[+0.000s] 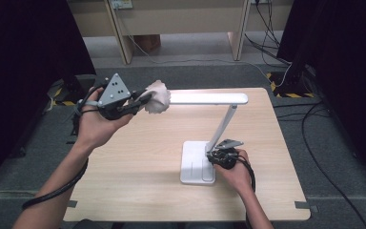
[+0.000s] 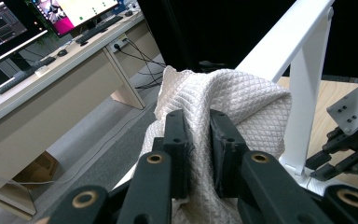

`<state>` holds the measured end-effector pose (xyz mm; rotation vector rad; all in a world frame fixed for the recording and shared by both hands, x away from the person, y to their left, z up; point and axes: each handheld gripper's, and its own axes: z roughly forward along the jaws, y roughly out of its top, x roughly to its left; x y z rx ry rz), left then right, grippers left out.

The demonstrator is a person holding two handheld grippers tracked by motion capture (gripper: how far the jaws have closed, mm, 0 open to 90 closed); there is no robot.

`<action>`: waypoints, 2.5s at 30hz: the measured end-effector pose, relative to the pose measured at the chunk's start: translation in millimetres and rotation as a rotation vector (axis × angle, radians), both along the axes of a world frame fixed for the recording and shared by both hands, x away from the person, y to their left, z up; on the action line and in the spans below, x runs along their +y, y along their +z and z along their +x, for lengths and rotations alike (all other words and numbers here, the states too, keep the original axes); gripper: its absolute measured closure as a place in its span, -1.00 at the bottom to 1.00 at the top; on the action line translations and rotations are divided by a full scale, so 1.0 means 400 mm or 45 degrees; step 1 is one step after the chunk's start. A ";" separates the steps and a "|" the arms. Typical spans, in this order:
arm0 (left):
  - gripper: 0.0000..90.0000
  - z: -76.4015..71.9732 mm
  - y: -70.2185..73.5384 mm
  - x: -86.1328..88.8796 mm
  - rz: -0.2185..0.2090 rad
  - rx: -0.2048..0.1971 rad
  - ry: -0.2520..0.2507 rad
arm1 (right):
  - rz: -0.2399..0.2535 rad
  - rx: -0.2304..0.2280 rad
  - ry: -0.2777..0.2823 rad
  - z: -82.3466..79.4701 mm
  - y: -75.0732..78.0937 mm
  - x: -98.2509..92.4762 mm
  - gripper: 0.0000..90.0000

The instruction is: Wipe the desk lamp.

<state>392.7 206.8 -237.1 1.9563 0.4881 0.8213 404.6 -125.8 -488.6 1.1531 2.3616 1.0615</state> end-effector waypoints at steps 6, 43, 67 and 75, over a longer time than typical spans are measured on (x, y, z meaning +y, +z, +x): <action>0.75 0.000 0.001 -0.012 0.005 0.000 -0.011 | -0.006 0.009 0.003 0.002 -0.005 0.005 0.66; 0.76 0.018 0.005 -0.171 0.021 0.047 -0.078 | 0.010 0.058 0.003 0.011 -0.002 0.007 0.79; 0.76 0.027 0.005 -0.246 0.014 0.060 -0.090 | 0.004 0.050 0.009 0.010 -0.003 0.006 0.81; 0.76 0.033 0.005 -0.265 0.009 0.067 -0.093 | 0.004 0.050 0.008 0.010 -0.003 0.005 0.81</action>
